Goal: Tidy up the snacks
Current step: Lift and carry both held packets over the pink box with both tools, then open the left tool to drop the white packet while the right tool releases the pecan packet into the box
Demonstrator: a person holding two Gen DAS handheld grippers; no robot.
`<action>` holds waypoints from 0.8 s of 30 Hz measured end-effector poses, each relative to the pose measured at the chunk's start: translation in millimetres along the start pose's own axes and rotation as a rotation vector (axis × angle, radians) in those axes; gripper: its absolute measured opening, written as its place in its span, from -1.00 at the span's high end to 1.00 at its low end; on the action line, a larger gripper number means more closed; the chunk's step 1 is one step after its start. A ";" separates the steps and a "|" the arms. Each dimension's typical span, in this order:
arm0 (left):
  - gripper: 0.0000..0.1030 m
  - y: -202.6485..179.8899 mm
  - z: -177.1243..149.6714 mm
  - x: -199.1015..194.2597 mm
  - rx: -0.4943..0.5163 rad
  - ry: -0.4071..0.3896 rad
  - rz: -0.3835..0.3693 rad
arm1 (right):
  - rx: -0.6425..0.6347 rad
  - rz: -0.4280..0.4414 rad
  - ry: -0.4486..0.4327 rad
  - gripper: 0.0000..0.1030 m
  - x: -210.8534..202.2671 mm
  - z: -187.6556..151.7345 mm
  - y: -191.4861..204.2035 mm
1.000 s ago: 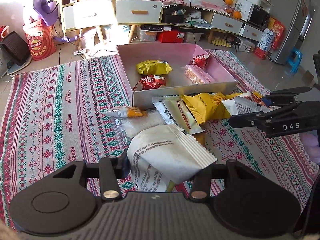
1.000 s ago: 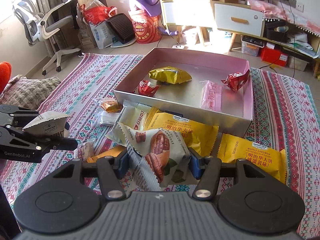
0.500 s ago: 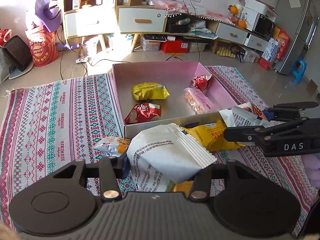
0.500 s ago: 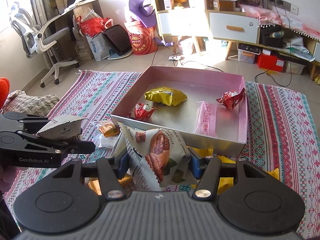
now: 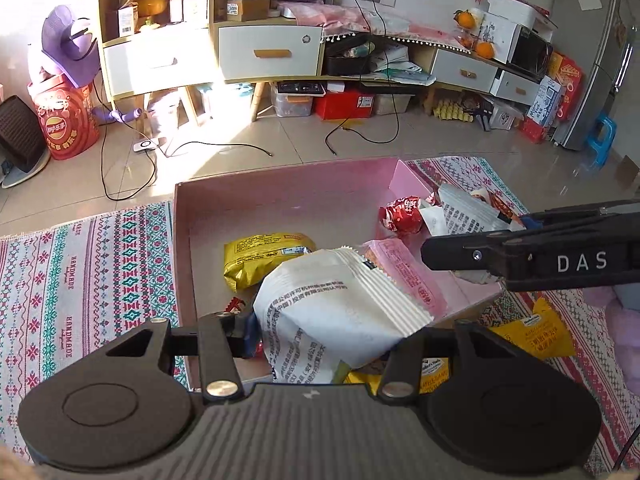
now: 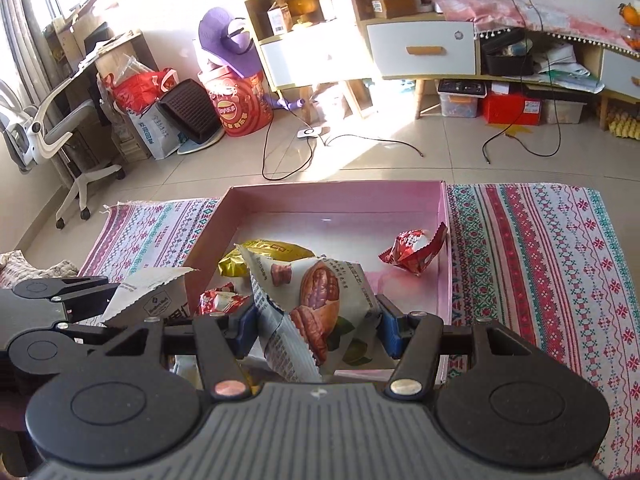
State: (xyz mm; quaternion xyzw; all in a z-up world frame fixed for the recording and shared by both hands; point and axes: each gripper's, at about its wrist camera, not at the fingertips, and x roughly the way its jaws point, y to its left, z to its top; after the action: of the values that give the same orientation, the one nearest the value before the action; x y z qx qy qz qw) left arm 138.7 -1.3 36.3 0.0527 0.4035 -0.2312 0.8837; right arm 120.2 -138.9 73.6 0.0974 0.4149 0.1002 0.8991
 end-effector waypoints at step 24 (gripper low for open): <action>-0.64 -17.4 11.0 56.9 0.095 0.045 0.005 | 0.021 -0.007 -0.022 -0.23 37.6 23.2 -18.2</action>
State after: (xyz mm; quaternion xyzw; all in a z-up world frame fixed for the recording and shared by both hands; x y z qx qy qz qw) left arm 170.7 -40.7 3.3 0.1010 0.4117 -0.2466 0.8715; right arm 163.7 -148.7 56.3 0.1066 0.4063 0.0914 0.9029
